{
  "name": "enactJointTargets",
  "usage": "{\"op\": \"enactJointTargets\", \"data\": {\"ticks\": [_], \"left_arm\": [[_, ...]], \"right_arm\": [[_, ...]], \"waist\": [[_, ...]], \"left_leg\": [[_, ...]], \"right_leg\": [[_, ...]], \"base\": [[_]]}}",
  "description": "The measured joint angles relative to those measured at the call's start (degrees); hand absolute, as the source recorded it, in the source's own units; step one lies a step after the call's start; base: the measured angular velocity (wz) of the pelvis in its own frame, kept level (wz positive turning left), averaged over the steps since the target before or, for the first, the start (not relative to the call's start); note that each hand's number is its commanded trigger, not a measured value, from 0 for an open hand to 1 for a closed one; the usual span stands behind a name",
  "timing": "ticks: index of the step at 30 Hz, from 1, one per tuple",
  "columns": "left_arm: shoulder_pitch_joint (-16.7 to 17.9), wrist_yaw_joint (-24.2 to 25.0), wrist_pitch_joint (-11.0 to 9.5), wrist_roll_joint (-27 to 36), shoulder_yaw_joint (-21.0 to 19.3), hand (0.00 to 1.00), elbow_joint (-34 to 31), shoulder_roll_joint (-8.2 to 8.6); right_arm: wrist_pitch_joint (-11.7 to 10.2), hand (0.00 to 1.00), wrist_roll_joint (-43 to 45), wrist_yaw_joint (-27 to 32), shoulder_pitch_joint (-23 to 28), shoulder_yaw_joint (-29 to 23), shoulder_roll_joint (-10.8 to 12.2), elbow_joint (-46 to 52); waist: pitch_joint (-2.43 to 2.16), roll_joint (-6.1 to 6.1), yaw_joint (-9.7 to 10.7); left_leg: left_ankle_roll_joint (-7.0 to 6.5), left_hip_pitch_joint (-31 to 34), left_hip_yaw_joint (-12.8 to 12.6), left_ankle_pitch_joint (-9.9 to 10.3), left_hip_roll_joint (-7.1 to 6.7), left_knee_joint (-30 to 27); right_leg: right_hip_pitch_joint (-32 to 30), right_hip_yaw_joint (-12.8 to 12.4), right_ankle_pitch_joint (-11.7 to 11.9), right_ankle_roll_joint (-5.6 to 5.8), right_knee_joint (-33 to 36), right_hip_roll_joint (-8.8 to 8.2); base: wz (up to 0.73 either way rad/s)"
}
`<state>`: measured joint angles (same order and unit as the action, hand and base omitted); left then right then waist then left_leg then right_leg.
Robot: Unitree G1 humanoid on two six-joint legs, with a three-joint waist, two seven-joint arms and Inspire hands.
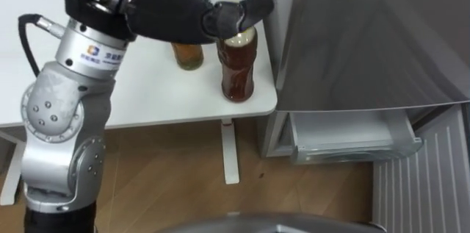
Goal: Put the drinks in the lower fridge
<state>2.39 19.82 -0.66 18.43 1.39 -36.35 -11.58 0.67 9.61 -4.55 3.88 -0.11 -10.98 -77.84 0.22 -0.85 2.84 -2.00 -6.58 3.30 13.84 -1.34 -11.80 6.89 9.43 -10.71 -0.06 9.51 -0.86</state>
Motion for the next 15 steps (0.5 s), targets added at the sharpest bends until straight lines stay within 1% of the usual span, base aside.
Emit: {"op": "enactJointTargets", "data": {"ticks": [1, 5, 7, 11, 15], "left_arm": [[0.00, 0.63, 0.40, 0.00, 0.16, 0.00, 0.02, 0.19], [0.00, 1.48, 0.83, -0.01, 1.69, 0.00, 1.01, 0.43], [0.00, 1.86, 1.05, -0.01, 2.38, 0.00, 2.38, 0.39], [0.00, 1.94, 3.14, -0.07, 3.77, 0.00, 4.23, 0.38], [0.00, 2.11, 3.26, -0.07, 4.19, 0.00, 4.31, 0.36]], "right_arm": [[0.10, 0.00, 0.01, 0.00, -0.03, 0.02, 0.00, 0.00], [0.18, 0.00, 0.19, 0.12, -0.18, 0.16, 0.00, 0.04], [0.21, 0.00, 0.17, 0.14, -0.24, 1.01, -0.03, 0.13], [0.66, 0.00, 0.20, 0.05, -0.51, 1.24, -0.04, 0.28], [0.71, 0.00, 0.19, -0.13, -0.52, 1.27, -0.07, 0.28]], "waist": [[0.00, 0.00, 0.11], [-0.08, -0.13, 0.11], [-0.13, -0.19, 0.18], [-0.16, -0.23, 0.23], [-0.19, -0.29, 0.22]], "left_leg": [[0.00, 0.01, 0.00, 0.00, 0.01, 0.02], [0.00, 0.22, -0.02, 0.00, 0.02, 0.03], [0.00, 0.27, -0.02, -0.01, 0.02, 0.04], [0.00, 0.45, -0.04, -0.01, 0.03, 0.03], [0.00, 0.45, -0.07, -0.01, 0.03, 0.02]], "right_leg": [[-0.01, 0.03, 0.00, 0.00, 0.00, 0.00], [0.06, 0.06, -0.02, -0.01, 0.02, 0.00], [0.12, 0.05, -0.02, -0.01, 0.03, -0.01], [0.02, -0.01, -0.02, -0.01, 0.03, -0.01], [0.01, -0.04, -0.03, -0.02, 0.02, -0.01]], "base": [[0.00], [0.00], [0.00], [0.00], [0.00]]}}
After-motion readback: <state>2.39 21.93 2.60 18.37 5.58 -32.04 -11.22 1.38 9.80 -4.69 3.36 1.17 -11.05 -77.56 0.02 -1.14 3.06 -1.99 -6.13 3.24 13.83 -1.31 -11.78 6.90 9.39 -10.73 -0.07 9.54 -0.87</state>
